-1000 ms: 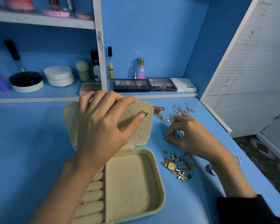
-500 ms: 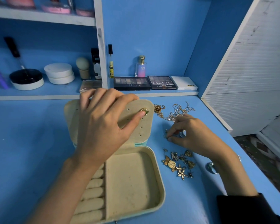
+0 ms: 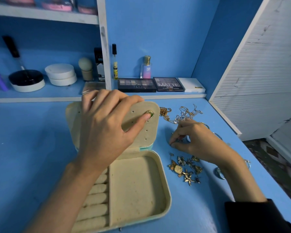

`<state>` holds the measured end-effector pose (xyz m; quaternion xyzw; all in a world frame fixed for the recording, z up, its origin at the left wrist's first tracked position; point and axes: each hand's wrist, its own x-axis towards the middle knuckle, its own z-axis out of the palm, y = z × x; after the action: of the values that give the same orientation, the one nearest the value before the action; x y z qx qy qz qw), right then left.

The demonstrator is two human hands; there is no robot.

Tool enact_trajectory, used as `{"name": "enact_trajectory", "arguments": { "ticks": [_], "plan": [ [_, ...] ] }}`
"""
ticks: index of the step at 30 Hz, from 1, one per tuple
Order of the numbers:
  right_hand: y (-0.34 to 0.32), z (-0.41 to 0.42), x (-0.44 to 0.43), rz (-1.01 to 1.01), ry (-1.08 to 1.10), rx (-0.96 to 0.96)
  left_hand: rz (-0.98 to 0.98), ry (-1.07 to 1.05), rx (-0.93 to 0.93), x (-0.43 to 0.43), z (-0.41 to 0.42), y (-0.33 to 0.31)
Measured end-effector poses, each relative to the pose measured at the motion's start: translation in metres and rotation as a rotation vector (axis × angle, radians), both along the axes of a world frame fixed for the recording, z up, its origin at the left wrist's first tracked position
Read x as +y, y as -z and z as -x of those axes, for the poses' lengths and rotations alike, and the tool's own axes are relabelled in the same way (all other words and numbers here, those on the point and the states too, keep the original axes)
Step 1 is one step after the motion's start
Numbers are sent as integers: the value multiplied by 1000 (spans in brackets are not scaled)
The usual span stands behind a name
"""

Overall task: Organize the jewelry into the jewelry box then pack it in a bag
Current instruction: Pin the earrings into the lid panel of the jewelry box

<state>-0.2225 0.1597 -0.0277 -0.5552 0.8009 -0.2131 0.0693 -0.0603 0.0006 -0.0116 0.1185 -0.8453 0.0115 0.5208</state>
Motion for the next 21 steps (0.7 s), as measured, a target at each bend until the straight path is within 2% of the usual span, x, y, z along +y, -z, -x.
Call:
{"name": "enact_trajectory", "arguments": {
  "ticks": [11,21],
  "plan": [
    [-2,3,3,59,30,-17,-4,6,-1,0,0,0],
    [0,1,0,6,14,-9,-1,4,-5,0,0,0]
  ]
}}
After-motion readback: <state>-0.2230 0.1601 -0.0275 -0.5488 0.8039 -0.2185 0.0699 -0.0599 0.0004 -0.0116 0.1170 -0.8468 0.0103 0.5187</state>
